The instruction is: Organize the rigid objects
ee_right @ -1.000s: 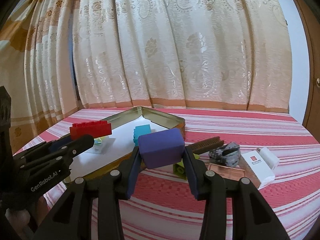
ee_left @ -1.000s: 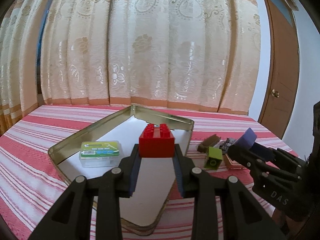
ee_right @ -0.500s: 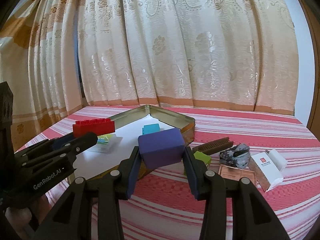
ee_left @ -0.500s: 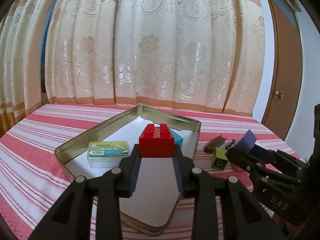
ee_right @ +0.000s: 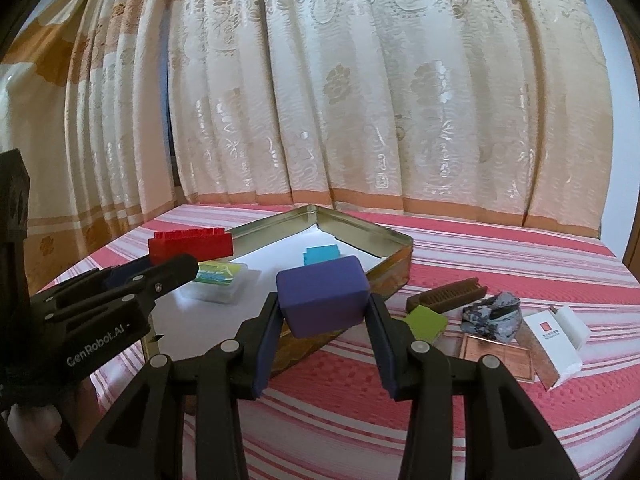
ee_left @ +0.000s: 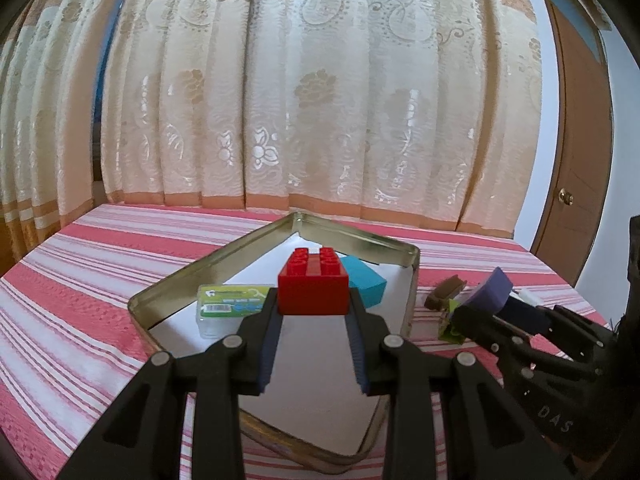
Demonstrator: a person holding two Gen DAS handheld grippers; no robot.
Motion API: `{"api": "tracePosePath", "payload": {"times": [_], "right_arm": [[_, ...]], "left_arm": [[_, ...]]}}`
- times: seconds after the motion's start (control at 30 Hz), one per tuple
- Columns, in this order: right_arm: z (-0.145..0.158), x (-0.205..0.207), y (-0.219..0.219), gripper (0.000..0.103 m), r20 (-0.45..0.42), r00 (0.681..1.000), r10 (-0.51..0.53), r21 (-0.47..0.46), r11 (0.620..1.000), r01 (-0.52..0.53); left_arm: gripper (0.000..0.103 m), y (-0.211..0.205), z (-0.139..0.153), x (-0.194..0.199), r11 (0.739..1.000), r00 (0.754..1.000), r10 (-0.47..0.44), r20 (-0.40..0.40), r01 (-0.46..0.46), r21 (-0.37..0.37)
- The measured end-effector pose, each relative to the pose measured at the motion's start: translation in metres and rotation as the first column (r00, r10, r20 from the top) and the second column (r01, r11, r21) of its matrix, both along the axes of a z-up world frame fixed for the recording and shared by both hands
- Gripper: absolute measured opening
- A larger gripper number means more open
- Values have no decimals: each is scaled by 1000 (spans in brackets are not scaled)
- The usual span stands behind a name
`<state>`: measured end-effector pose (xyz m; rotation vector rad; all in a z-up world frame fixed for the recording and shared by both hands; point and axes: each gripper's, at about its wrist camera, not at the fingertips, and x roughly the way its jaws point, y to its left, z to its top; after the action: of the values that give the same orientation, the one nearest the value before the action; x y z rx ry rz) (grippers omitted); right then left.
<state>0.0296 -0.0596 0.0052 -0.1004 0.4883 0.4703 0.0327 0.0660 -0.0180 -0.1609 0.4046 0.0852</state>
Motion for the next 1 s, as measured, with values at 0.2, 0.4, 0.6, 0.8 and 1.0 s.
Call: {"api": "tracePosePath", "payload": {"times": [0.2, 0.4, 0.6, 0.8, 1.0], "right_arm": [[-2, 5, 11, 45, -23, 999, 25, -6, 1000, -25], [-6, 14, 23, 45, -52, 997, 54, -14, 998, -55], [-8, 30, 38, 45, -93, 992, 84, -20, 996, -86], [-9, 63, 49, 45, -191, 975, 112, 23, 994, -110], [-23, 90, 59, 45, -274, 955, 110, 21, 994, -108]], "left_arm": [[30, 10, -2, 1, 1000, 1000, 4, -7, -4, -8], [30, 17, -4, 6, 1000, 999, 11, -36, -10, 11], [30, 28, -1, 19, 999, 998, -10, -63, 12, 30], [30, 42, 4, 50, 999, 991, -49, -125, 49, -6], [30, 51, -6, 79, 997, 976, -63, -210, 54, -45]]}}
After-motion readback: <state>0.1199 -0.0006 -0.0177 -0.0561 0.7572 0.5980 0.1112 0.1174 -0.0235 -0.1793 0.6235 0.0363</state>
